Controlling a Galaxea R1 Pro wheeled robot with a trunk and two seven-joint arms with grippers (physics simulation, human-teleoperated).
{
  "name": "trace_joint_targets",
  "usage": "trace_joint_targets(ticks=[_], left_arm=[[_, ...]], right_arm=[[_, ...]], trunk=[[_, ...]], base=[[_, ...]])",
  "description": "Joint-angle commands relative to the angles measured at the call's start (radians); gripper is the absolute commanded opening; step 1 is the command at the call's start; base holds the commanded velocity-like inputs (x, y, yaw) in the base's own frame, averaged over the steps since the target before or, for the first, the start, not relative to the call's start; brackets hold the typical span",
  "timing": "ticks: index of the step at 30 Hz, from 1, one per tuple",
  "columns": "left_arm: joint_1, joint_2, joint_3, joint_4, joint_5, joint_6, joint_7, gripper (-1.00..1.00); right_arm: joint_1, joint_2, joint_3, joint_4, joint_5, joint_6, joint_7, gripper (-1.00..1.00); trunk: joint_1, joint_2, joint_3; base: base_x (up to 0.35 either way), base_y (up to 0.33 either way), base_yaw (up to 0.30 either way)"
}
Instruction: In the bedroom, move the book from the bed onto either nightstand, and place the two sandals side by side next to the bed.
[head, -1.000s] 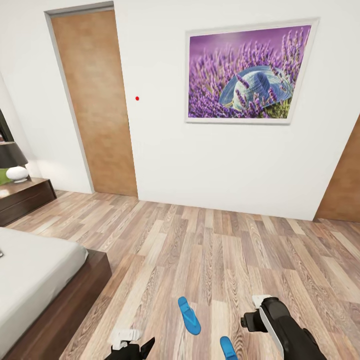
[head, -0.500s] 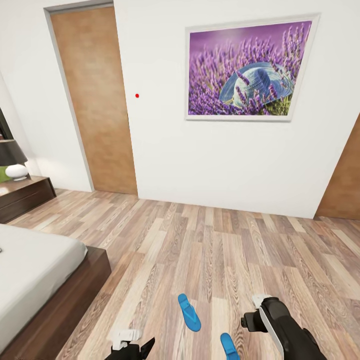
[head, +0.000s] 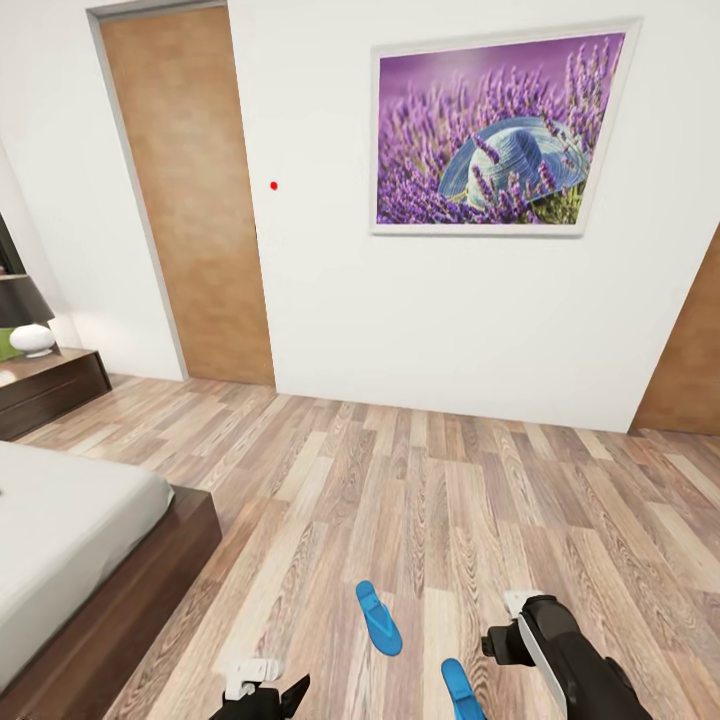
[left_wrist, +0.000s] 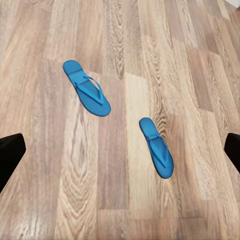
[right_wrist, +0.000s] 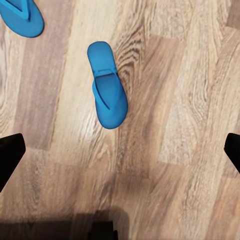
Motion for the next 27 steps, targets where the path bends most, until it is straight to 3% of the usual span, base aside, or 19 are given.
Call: trace_joint_targets(ticks=[1,27], left_arm=[[-0.001,-0.001,0.004,-0.001,0.009,0.01,-0.006,1.0],[-0.001,-0.001,0.002,-0.002,0.008,0.01,-0.007,1.0]], right_arm=[[0.0,-0.001,0.001,-0.001,0.002,0.004,0.003,1.0],[0.0,-0.004,-0.001,-0.003,0.001,0.004,0.007,1.0]], trunk=[[0.004,-0.008,-0.004],[0.103,-0.19,-0.086]], base=[[0.0,0.0,0.0],[0.0,0.0,0.0]])
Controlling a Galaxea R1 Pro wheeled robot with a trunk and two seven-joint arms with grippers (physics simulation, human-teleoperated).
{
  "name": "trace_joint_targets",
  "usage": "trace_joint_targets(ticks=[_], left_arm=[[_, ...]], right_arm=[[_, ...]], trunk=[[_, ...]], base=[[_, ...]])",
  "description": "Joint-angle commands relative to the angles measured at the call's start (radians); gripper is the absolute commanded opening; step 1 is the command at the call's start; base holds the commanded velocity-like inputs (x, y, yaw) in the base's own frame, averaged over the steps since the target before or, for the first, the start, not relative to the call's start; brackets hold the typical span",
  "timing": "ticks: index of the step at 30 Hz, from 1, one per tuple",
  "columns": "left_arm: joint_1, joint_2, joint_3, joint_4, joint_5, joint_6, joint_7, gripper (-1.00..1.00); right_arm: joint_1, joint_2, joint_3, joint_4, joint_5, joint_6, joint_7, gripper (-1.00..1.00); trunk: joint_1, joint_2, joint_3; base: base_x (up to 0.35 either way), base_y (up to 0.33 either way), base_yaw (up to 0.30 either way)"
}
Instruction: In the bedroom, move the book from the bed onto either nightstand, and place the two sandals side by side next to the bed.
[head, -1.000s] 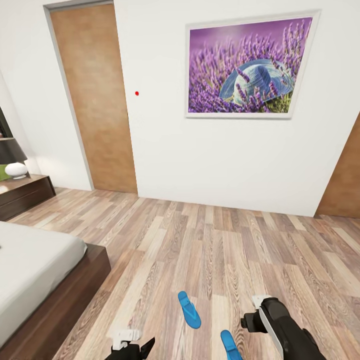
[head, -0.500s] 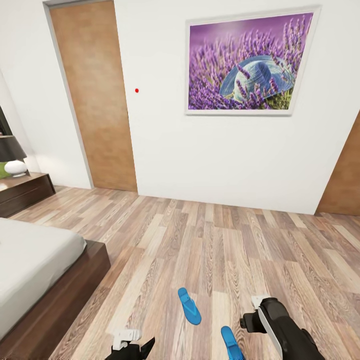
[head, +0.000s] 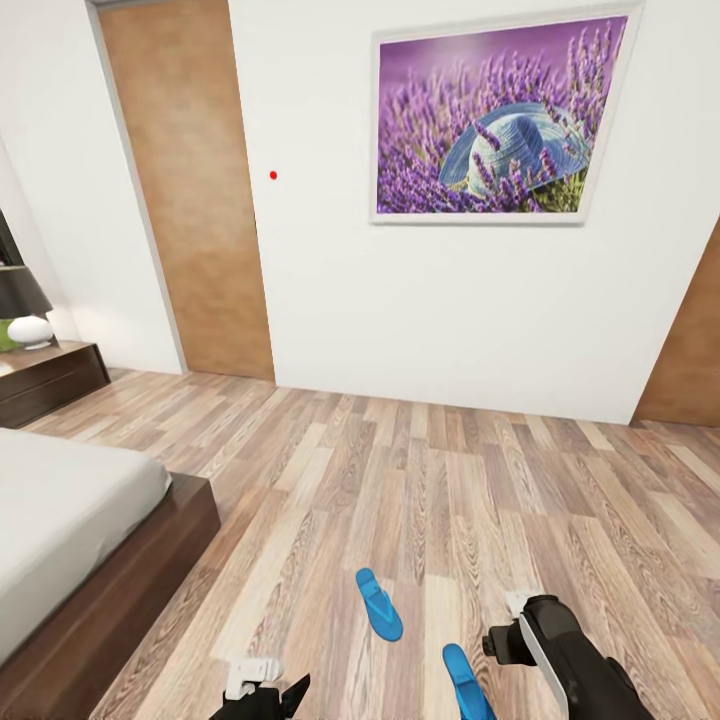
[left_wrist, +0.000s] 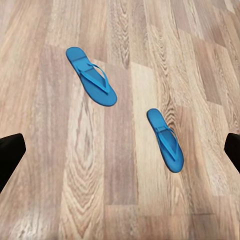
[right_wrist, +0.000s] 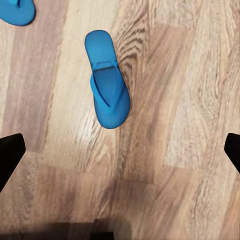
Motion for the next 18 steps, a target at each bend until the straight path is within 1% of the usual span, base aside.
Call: trace_joint_targets(ticks=[1,18], left_arm=[[-0.001,-0.001,0.003,-0.001,0.009,0.01,-0.006,1.0],[0.0,-0.001,0.003,-0.001,0.009,0.01,-0.005,1.0]], right_arm=[[0.0,-0.001,0.001,-0.001,0.002,0.004,0.003,1.0],[0.0,0.001,0.002,-0.001,0.004,0.004,0.003,1.0]], trunk=[[0.004,-0.008,-0.004],[0.069,-0.127,-0.058]], base=[[0.0,0.0,0.0],[0.0,0.0,0.0]])
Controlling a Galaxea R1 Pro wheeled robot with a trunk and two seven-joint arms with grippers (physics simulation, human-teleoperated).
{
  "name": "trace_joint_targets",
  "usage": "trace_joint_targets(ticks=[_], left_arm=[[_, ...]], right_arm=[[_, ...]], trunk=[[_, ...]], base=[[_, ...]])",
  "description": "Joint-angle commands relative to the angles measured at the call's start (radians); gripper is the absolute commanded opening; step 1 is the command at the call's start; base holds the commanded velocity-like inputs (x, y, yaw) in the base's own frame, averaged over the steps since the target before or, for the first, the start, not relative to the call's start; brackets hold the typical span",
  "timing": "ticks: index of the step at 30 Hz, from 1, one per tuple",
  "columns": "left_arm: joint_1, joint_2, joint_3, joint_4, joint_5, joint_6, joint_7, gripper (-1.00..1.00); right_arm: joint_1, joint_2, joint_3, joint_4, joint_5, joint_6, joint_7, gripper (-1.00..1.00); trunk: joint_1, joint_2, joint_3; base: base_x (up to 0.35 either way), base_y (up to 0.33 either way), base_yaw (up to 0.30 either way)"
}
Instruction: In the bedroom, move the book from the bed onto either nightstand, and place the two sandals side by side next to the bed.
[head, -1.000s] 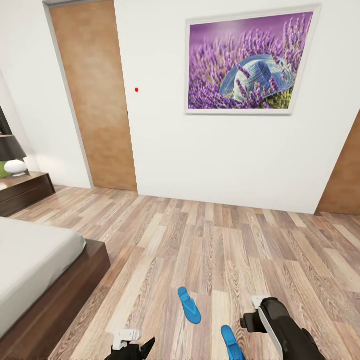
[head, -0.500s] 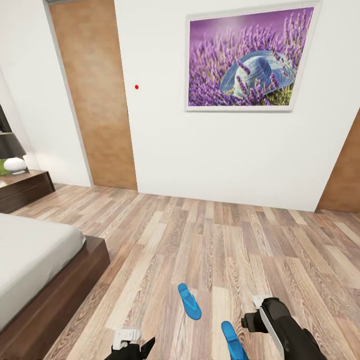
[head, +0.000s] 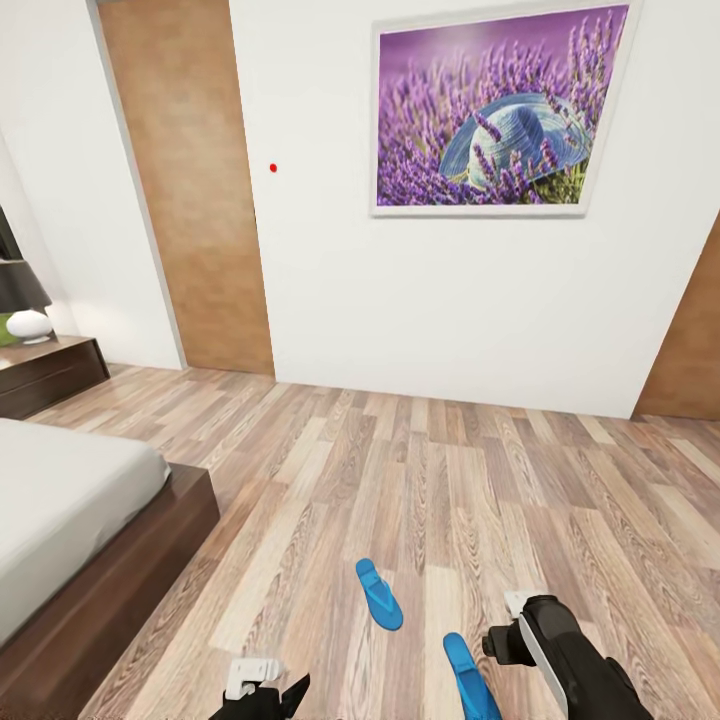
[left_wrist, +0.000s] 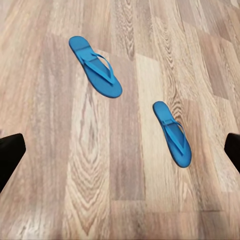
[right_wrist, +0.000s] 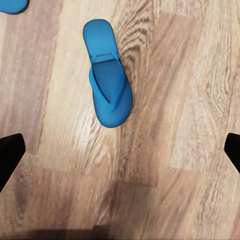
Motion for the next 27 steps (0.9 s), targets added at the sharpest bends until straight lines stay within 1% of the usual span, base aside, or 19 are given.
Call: trace_joint_targets(ticks=[1,20,27], left_arm=[[0.0,-0.001,0.003,-0.001,0.009,0.01,-0.005,1.0],[-0.001,-0.001,0.003,0.0,0.009,0.01,-0.006,1.0],[-0.001,-0.001,0.003,0.001,0.009,0.01,-0.005,1.0]], right_arm=[[0.0,-0.001,0.001,-0.001,0.003,0.004,0.003,1.0],[0.0,0.001,0.002,0.0,0.003,0.003,0.001,1.0],[0.0,0.001,0.002,0.0,0.004,0.003,-0.001,1.0]], trunk=[[0.004,-0.008,-0.004],[0.077,-0.141,-0.064],[0.08,-0.142,-0.091]], base=[[0.0,0.0,0.0],[0.0,0.0,0.0],[0.0,0.0,0.0]])
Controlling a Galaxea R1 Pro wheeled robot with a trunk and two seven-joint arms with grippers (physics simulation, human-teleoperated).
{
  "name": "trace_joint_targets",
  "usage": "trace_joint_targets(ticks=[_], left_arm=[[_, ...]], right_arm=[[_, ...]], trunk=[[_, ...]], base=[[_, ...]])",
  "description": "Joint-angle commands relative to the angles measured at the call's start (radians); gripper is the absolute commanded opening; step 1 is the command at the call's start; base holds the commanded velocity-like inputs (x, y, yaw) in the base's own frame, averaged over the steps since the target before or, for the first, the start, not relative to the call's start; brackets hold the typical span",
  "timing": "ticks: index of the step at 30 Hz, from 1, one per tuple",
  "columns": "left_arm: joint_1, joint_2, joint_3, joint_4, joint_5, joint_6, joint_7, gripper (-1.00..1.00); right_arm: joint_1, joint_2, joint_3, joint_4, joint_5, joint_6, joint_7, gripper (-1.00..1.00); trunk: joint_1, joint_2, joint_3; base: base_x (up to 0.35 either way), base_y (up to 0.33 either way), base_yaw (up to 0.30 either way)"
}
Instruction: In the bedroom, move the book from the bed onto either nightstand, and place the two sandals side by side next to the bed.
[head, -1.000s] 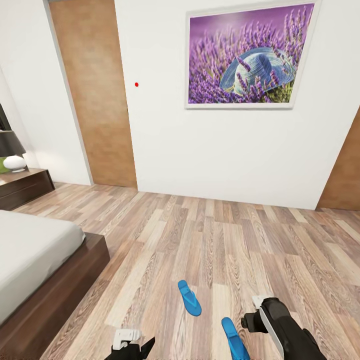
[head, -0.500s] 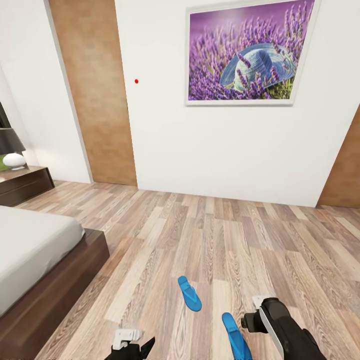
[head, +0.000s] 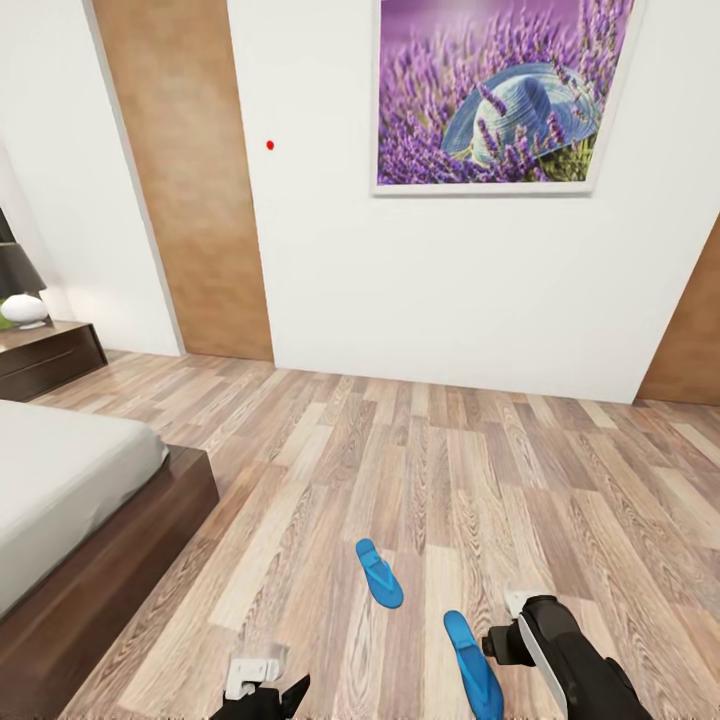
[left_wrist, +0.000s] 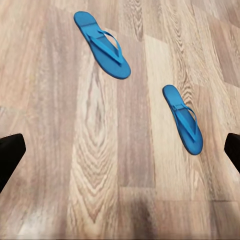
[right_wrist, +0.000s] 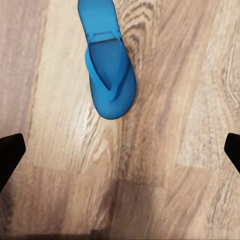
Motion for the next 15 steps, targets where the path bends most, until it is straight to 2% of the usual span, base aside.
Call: trace_joint_targets(ticks=[1,9,14,15], left_arm=[[0.0,-0.001,0.003,-0.001,0.009,0.01,-0.006,1.0],[0.0,0.0,0.005,-0.002,0.009,0.01,-0.008,1.0],[0.0,0.0,0.005,-0.002,0.009,0.011,-0.008,1.0],[0.0,0.0,0.005,-0.002,0.009,0.011,-0.008,1.0]], right_arm=[[0.0,0.0,0.001,-0.001,0.003,0.004,0.003,1.0],[0.0,0.007,0.005,0.005,0.007,0.002,-0.003,1.0],[0.0,0.009,0.035,0.006,0.088,0.001,-0.001,1.0],[0.0,0.009,0.036,0.006,0.094,0.001,0.0,1.0]], trunk=[[0.0,-0.001,-0.005],[0.004,-0.003,-0.036],[0.006,-0.004,-0.055],[0.006,-0.004,-0.059]], base=[[0.0,0.0,0.0],[0.0,0.0,0.0],[0.0,0.0,0.0],[0.0,0.0,0.0]])
